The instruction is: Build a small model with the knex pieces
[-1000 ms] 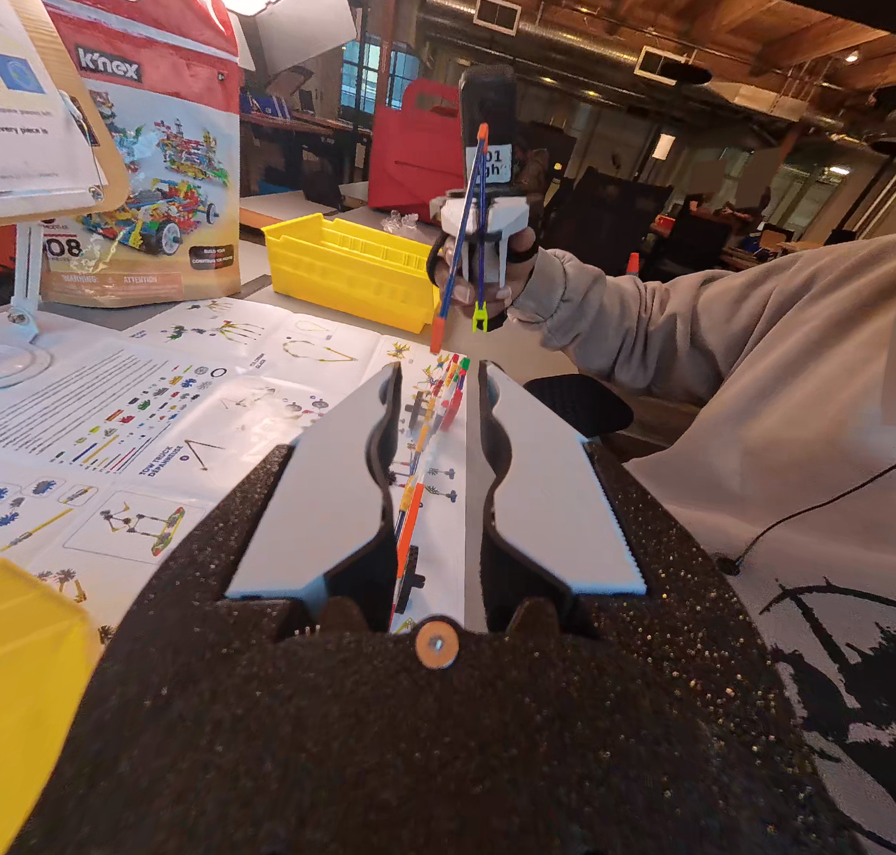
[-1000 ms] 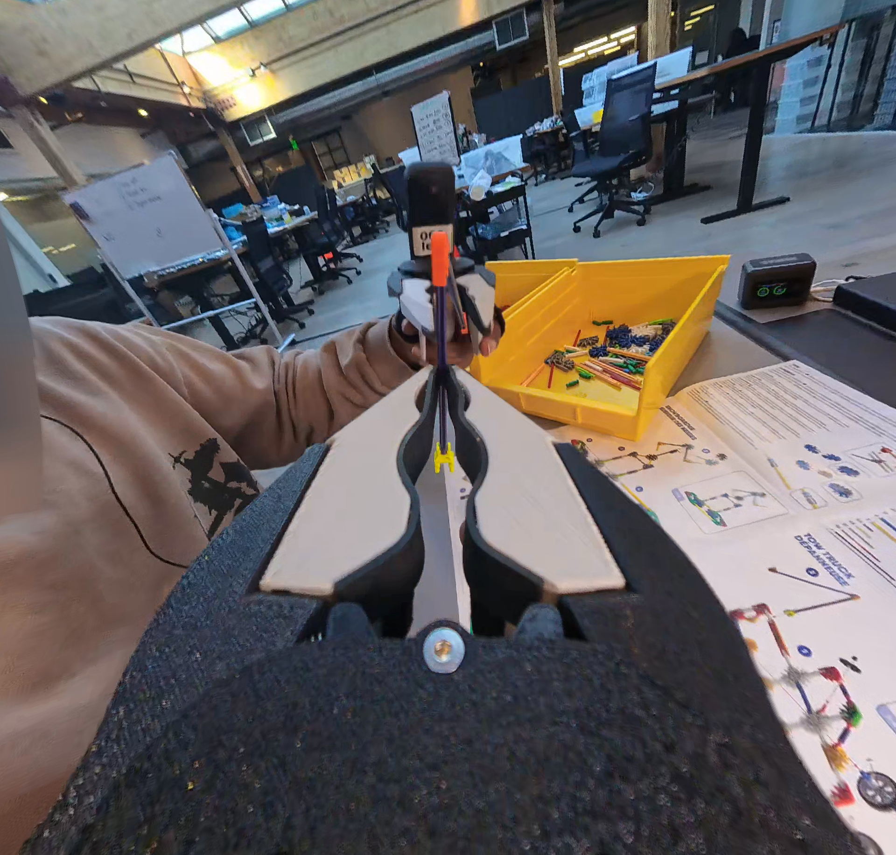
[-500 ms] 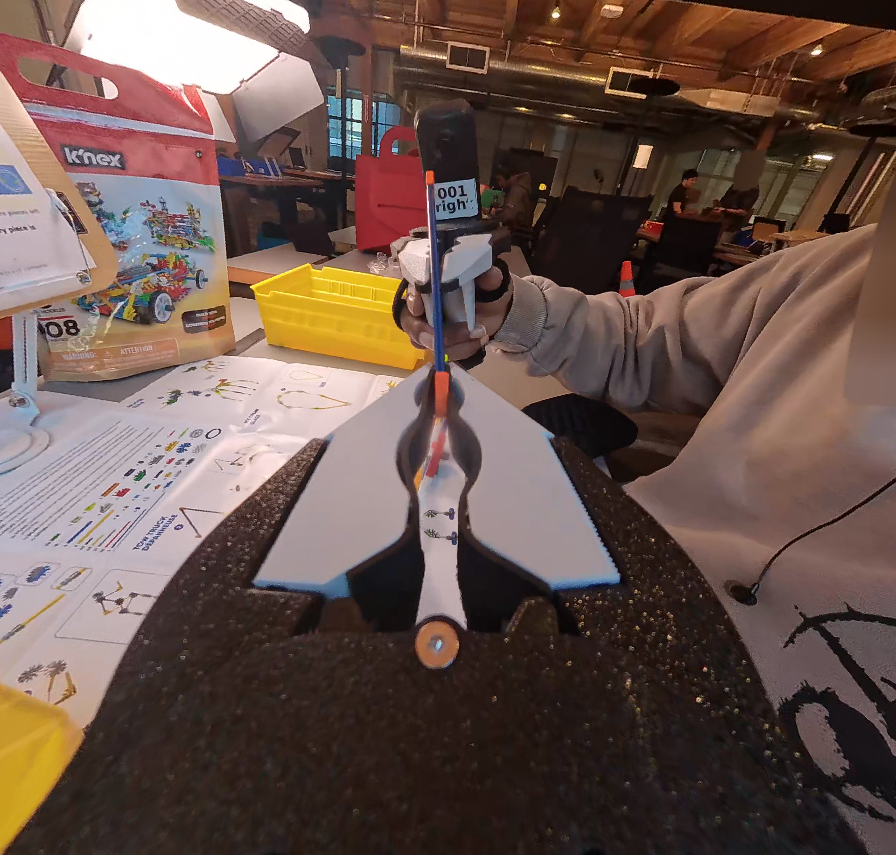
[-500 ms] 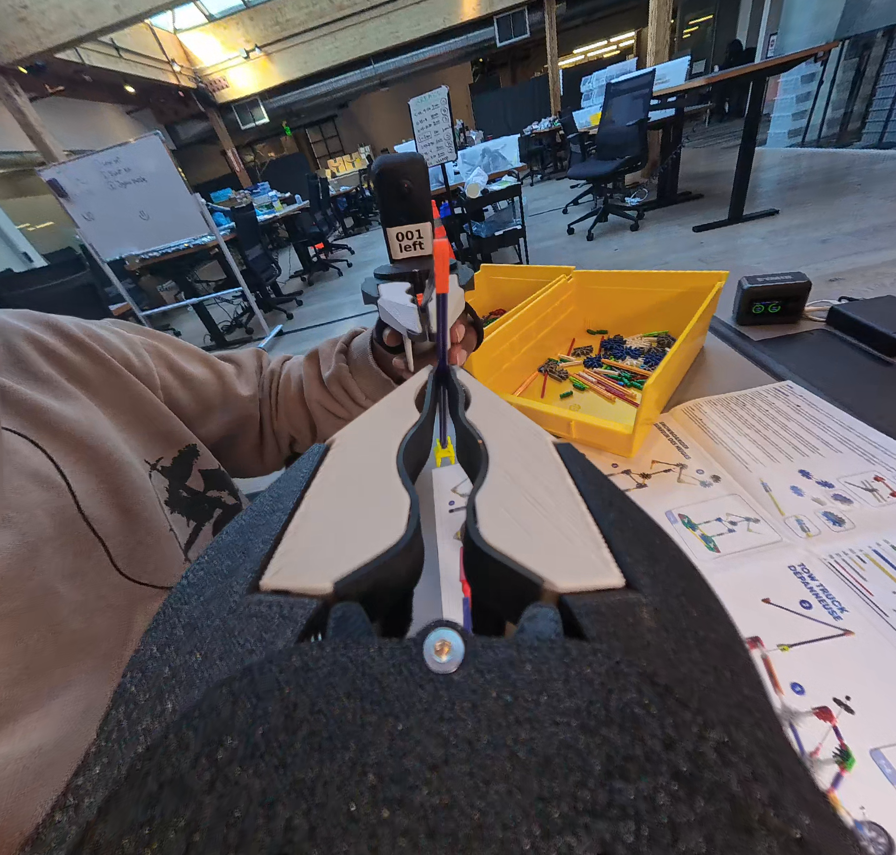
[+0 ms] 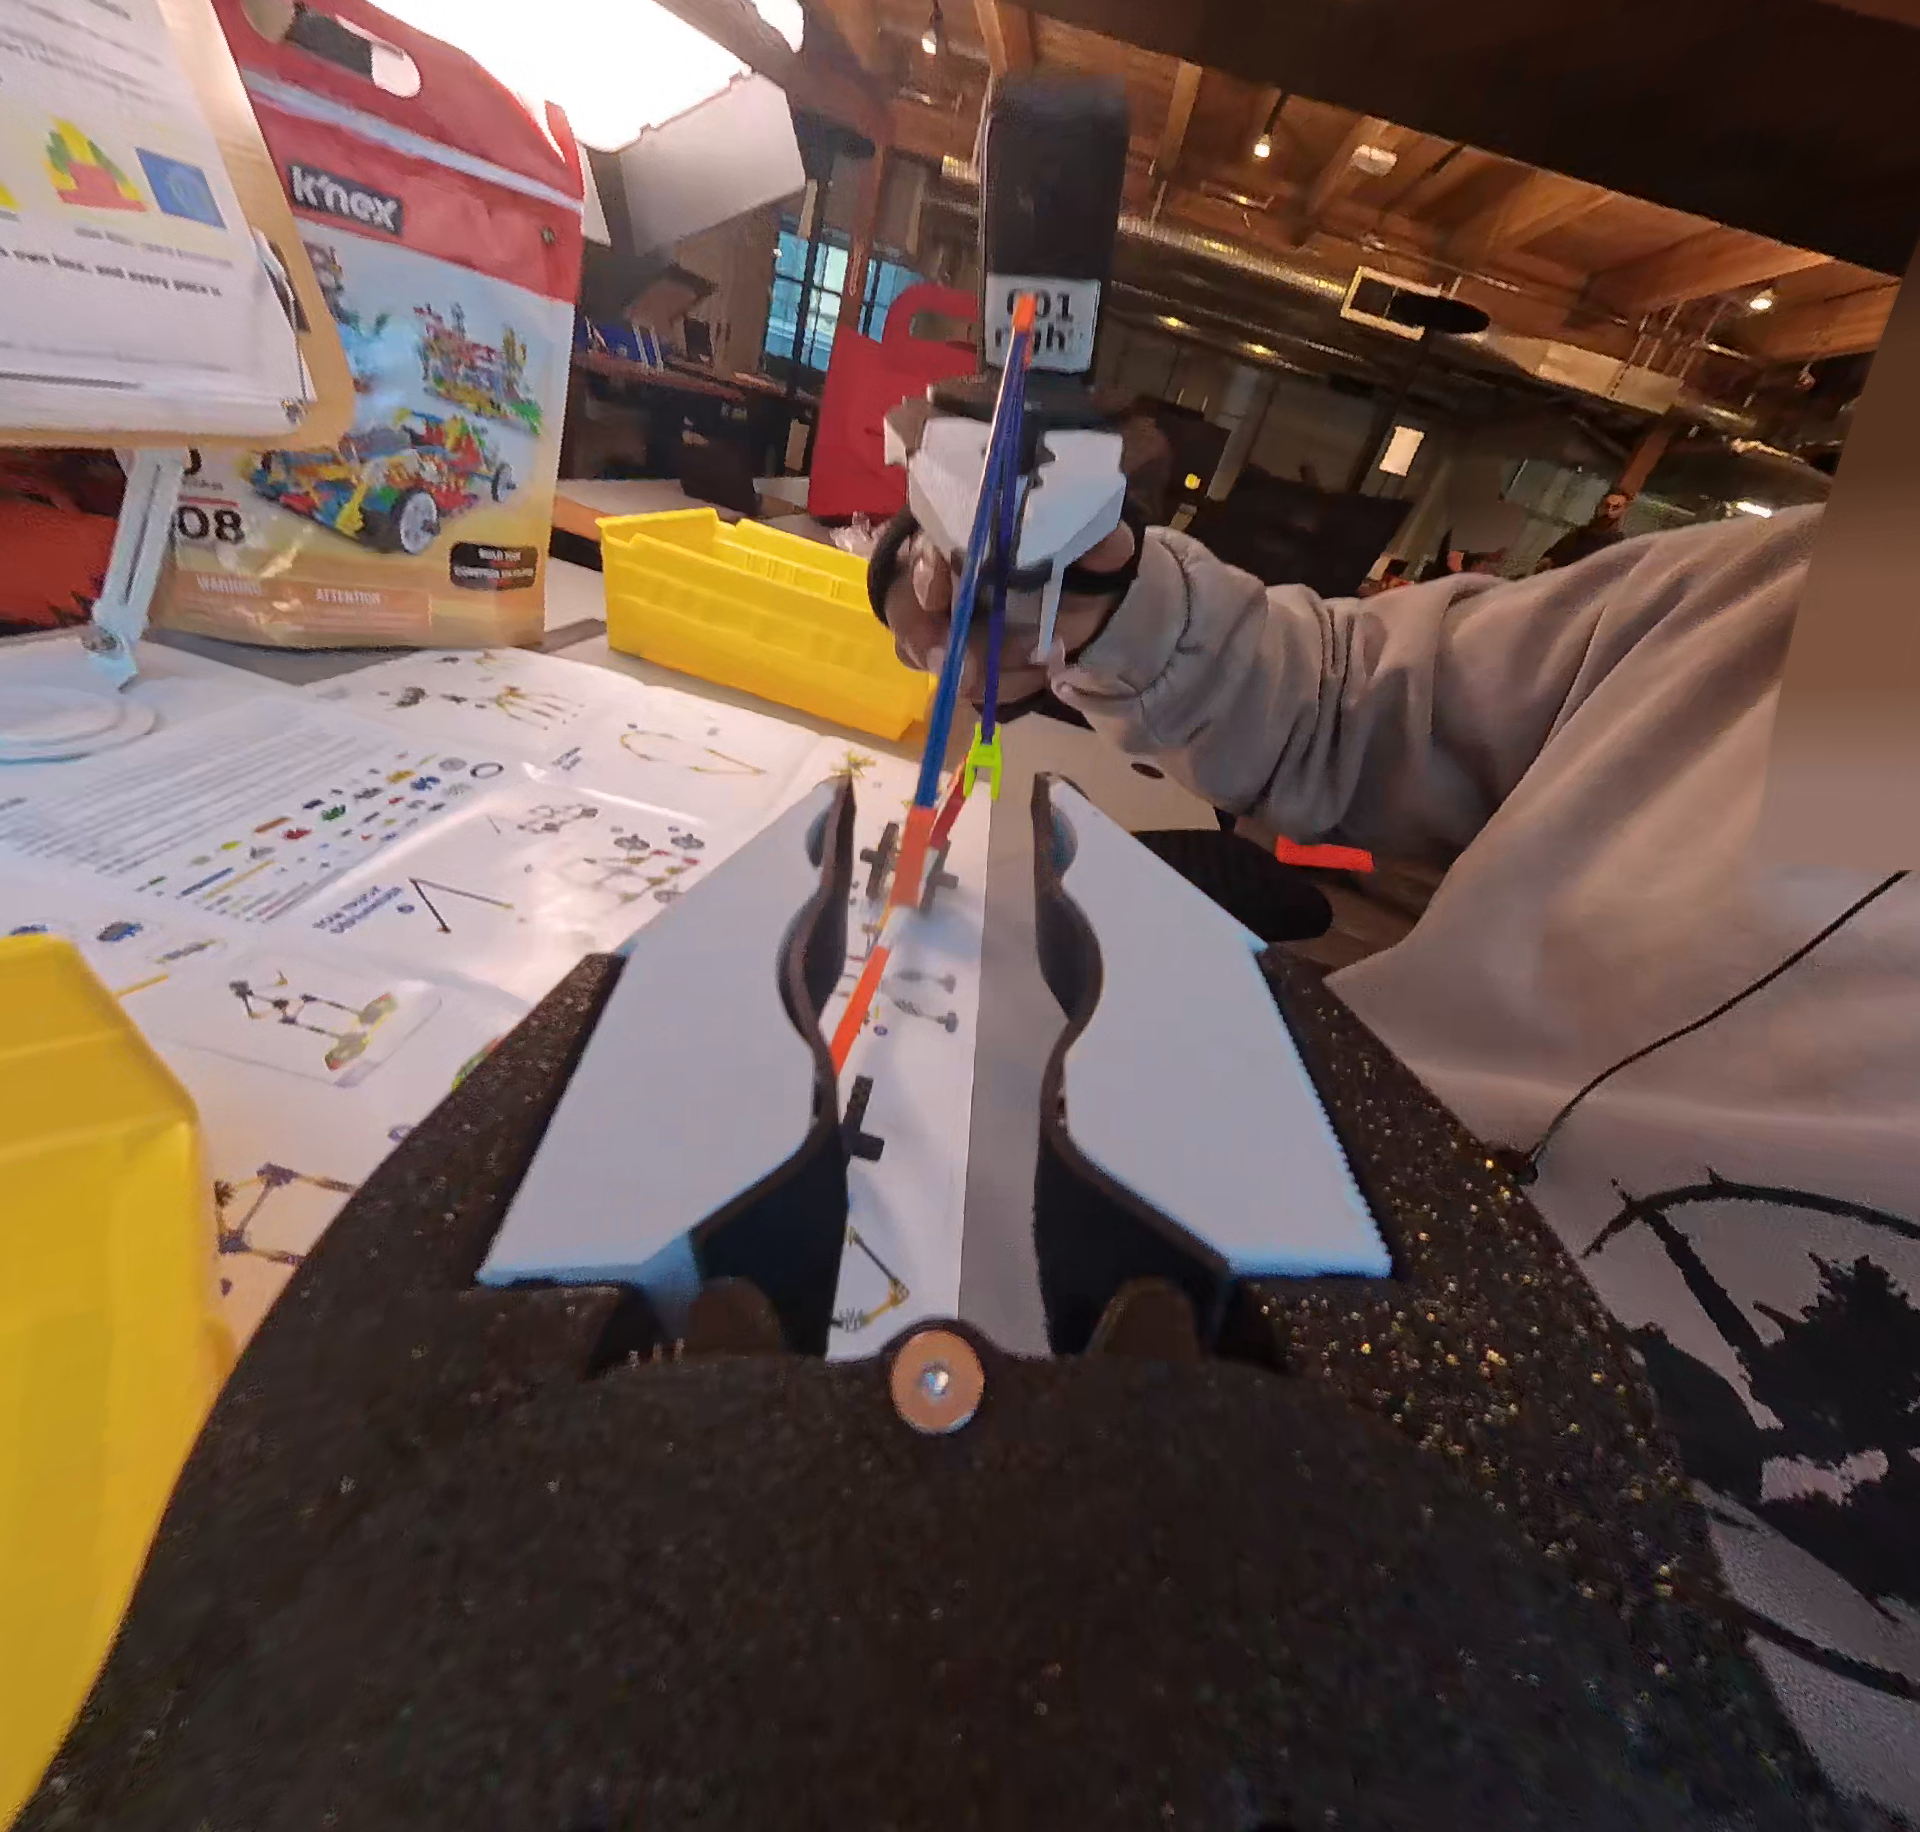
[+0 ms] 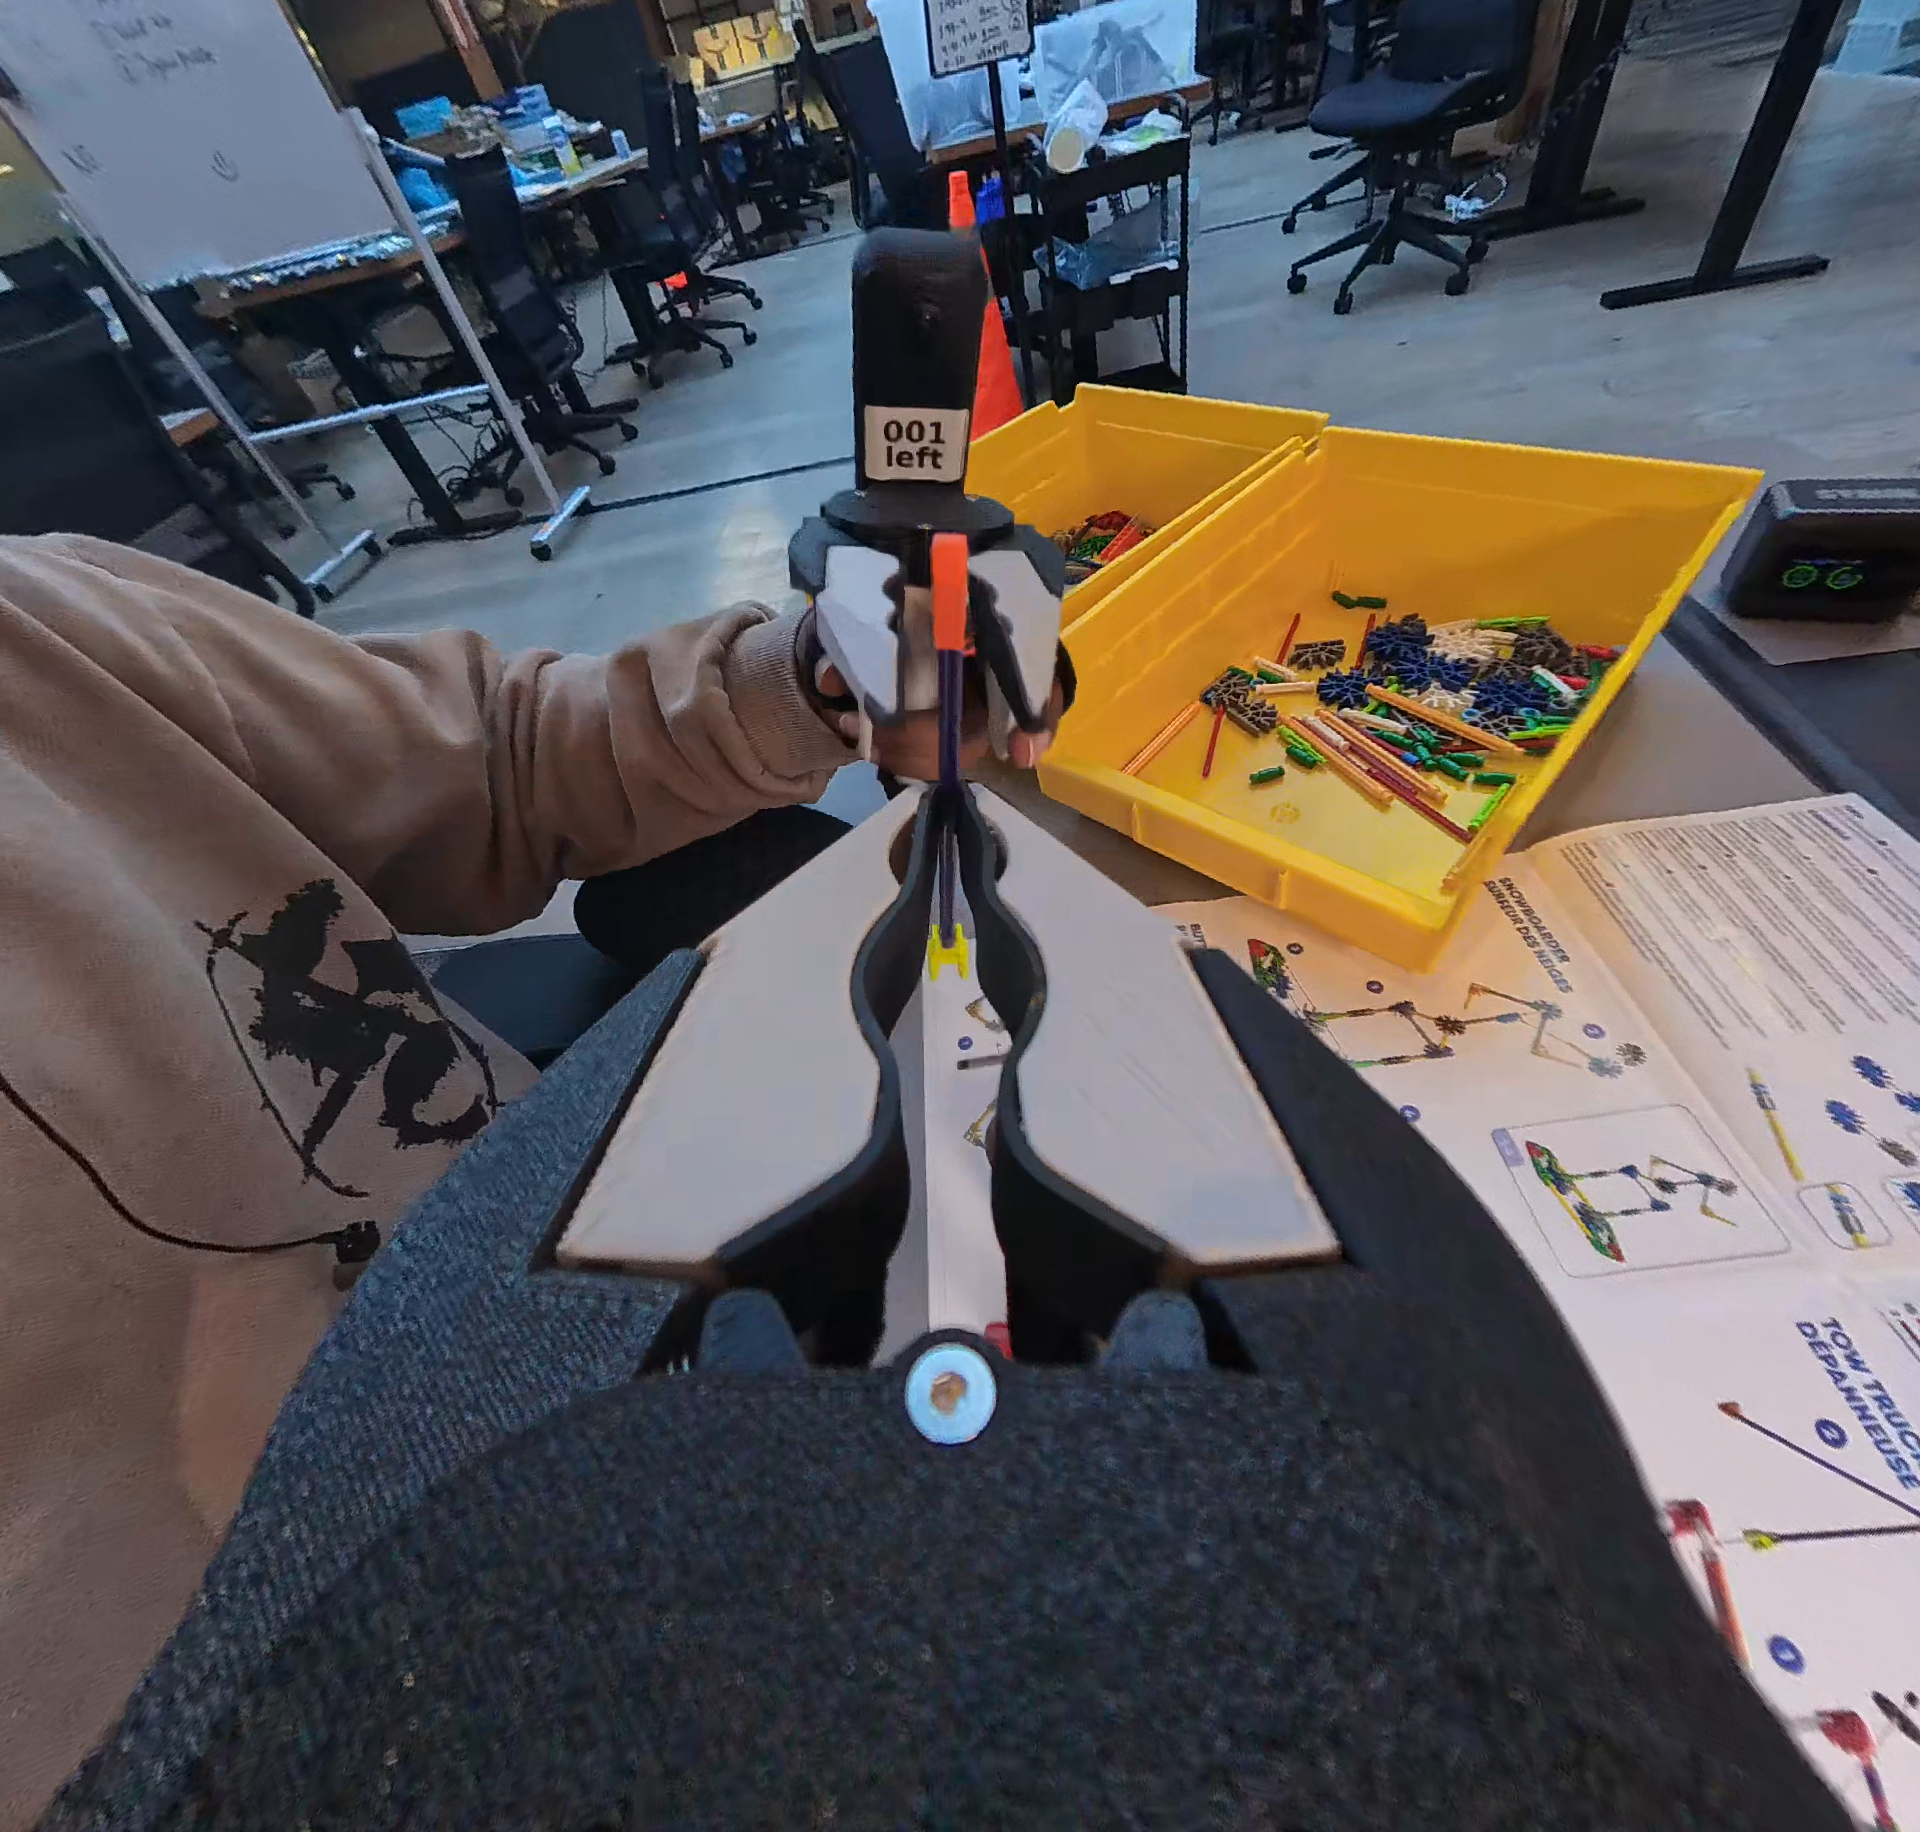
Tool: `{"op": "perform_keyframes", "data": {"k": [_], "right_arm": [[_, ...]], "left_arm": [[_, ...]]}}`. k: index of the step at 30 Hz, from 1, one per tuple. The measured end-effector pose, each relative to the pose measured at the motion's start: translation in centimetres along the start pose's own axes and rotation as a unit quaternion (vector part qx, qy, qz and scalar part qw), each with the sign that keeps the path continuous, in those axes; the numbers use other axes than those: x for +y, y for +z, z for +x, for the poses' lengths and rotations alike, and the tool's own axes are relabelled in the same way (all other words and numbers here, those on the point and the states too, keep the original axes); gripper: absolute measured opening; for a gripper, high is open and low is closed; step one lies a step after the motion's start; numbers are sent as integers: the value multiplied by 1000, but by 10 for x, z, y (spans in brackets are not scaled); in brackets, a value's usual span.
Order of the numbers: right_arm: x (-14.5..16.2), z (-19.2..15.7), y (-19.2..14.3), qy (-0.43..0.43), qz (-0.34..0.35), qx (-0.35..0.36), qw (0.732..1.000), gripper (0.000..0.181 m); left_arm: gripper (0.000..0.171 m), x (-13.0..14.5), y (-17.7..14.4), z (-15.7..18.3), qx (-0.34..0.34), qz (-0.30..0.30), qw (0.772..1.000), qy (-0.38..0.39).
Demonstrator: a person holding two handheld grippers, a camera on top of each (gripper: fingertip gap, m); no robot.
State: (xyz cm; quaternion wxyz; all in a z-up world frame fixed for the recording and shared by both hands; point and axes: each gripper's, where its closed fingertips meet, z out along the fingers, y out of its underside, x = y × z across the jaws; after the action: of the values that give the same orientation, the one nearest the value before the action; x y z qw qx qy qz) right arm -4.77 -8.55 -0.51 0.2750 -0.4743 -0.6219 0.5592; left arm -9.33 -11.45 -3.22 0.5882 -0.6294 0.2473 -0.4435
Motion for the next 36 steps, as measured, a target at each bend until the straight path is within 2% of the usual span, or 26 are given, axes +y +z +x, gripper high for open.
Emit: {"op": "perform_keyframes", "data": {"k": [2,5,11,14,18,19,21,22,24,30,36], "right_arm": [[-4,-6,7,0,8,-21,1000,1],[-19,-14,15,-6,39,-44,998,1],[-27,-19,31,-23,54,-45,997,1],[-25,-18,36,-20,53,-42,998,0],[-20,-18,35,-26,46,-38,998,1],[-17,-19,35,-30,36,-39,998,2],[0,-20,39,-52,-16,-37,998,19],[8,-21,41,-65,-39,-34,997,19],[20,-23,45,-95,-67,-26,993,3],[31,-20,47,-112,-111,-9,988,5],[34,-22,43,-110,-119,-10,987,8]], "left_arm": [[37,17,-1,0,6,-15,1000,-8],[38,31,6,9,34,-6,999,-24],[27,14,22,19,22,36,999,10],[8,13,25,18,13,40,999,23],[7,18,26,22,17,21,999,37],[7,19,26,24,23,21,999,35],[6,21,26,27,39,21,999,29],[6,24,27,27,40,15,999,31],[6,29,29,27,42,1,998,36],[6,36,30,25,42,-10,999,30],[7,39,33,27,46,-18,998,35]]}}
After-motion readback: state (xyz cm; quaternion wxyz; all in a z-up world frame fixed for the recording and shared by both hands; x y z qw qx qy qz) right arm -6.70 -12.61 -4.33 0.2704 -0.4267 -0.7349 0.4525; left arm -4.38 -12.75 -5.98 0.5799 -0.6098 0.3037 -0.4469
